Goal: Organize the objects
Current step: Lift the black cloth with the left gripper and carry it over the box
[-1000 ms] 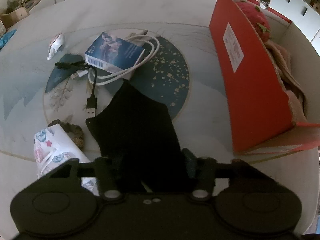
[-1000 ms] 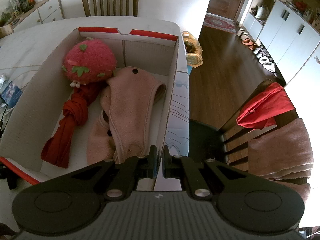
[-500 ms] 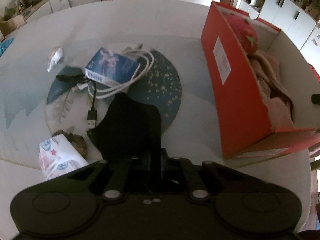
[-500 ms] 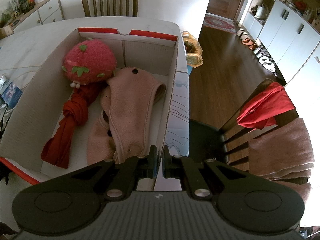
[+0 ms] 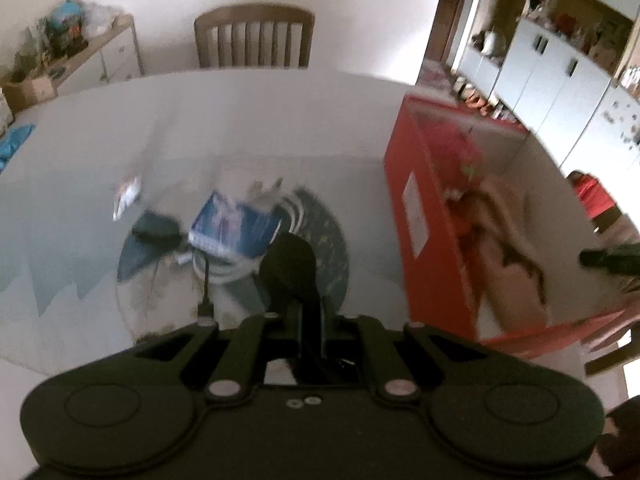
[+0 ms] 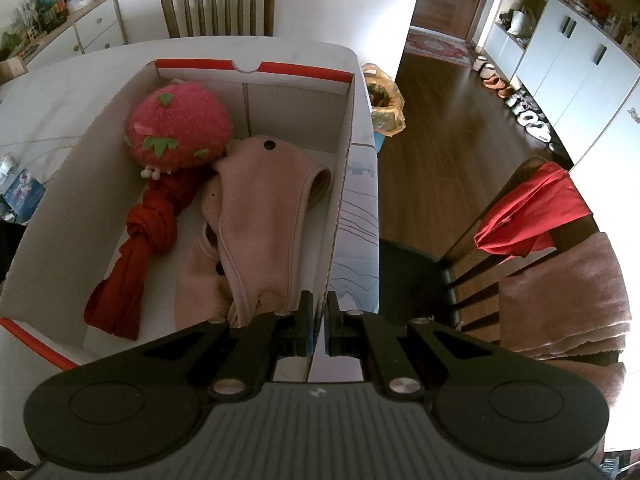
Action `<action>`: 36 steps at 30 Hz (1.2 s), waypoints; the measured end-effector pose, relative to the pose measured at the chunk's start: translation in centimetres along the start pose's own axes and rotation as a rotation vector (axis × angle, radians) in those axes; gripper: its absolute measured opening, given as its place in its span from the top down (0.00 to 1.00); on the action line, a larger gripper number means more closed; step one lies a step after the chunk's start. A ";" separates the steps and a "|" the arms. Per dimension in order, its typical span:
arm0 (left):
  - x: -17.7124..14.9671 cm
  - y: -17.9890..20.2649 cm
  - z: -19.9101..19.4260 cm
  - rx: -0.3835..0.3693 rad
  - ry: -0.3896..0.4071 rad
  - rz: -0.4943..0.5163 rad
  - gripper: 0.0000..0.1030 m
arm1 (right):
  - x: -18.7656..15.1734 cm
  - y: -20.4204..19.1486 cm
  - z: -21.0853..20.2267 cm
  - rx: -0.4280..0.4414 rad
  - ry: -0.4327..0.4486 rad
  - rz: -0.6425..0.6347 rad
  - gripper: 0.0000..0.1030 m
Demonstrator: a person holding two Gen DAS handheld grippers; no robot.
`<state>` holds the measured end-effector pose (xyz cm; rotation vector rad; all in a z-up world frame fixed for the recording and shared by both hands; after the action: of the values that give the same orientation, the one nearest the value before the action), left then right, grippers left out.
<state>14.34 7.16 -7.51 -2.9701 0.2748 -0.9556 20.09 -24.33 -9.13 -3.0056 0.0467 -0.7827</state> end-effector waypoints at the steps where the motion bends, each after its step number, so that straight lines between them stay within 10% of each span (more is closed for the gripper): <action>1: 0.5 0.0 -0.5 -0.002 0.017 0.003 0.95 | 0.0 0.0 0.0 0.000 0.000 0.001 0.95; 18: 8.2 4.9 -4.7 -0.112 0.213 0.169 0.95 | 0.1 0.0 0.1 0.010 0.002 0.004 0.95; 36: 9.1 14.6 0.7 -0.188 0.159 0.459 0.95 | 0.3 0.1 0.2 0.021 0.000 0.016 0.96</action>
<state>19.64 -8.83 -3.72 -2.7800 1.0467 -1.1472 20.45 -24.40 -9.19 -2.9816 0.0614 -0.7765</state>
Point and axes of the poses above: each gripper's, at about its wrist camera, not at the fingertips, and z roughly the way its jaws point, y to its right, x to its top, the point moved 1 cm from there along z, roughly the way its jaws point, and after that the axes turned 13 degrees about z, right-handed, at the moved point
